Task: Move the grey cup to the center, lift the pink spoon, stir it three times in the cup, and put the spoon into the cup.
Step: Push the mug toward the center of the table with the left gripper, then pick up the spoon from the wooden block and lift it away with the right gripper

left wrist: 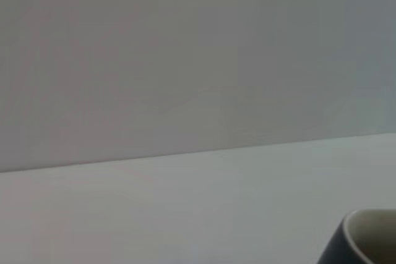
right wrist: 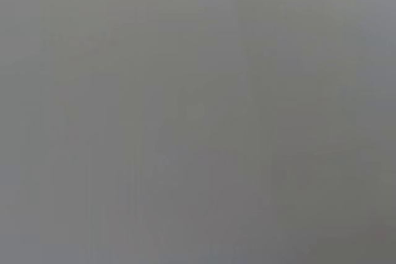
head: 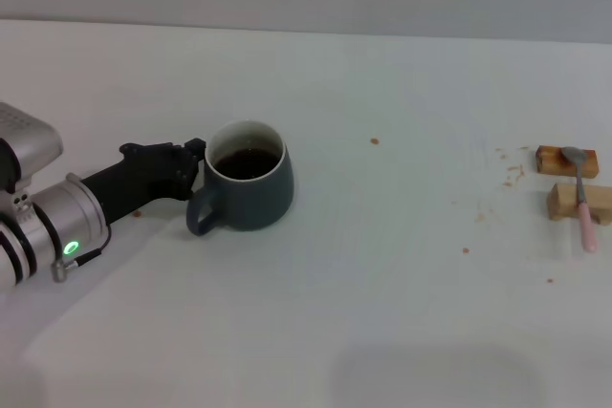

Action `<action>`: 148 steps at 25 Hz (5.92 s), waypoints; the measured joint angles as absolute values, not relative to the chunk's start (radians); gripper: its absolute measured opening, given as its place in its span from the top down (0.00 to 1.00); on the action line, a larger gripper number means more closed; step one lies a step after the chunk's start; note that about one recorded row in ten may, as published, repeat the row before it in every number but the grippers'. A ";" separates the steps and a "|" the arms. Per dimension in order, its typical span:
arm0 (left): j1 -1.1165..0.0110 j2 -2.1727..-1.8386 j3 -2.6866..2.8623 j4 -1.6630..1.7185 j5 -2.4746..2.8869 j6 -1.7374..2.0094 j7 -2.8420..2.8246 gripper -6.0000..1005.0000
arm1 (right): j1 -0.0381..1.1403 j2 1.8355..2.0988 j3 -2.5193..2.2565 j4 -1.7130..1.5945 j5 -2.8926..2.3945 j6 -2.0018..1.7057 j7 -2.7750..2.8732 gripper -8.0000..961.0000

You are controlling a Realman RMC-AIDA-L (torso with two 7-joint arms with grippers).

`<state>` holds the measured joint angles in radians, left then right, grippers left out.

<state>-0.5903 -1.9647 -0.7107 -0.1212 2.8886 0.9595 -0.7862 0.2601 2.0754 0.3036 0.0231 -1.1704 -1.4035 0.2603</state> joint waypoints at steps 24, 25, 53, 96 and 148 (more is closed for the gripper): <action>-0.592 -1.976 -0.655 -0.120 2.888 1.026 -0.813 0.99 | 0.243 2.075 0.289 0.026 -1.170 -1.408 0.267 0.24; -0.592 -1.977 -0.652 -0.120 2.888 1.026 -0.813 0.99 | 0.242 2.075 0.288 0.025 -1.170 -1.408 0.273 0.24; -0.618 -2.017 -0.568 -0.128 2.889 1.060 -0.831 0.99 | 0.238 2.074 0.264 0.008 -1.170 -1.405 0.314 0.24; -0.649 -1.983 -0.557 -0.068 2.887 1.184 -0.922 0.99 | 0.174 2.074 -0.079 -0.108 -1.405 -1.538 0.580 0.24; -0.722 -2.019 -0.590 -0.028 2.882 1.092 -0.934 0.56 | 0.176 2.085 -0.185 0.249 -1.464 -1.377 0.313 0.24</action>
<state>-0.7219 -2.0190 -0.5896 -0.0276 2.8823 1.0923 -0.9336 0.1763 2.0847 -0.1846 0.2486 -1.4641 -1.3768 0.3128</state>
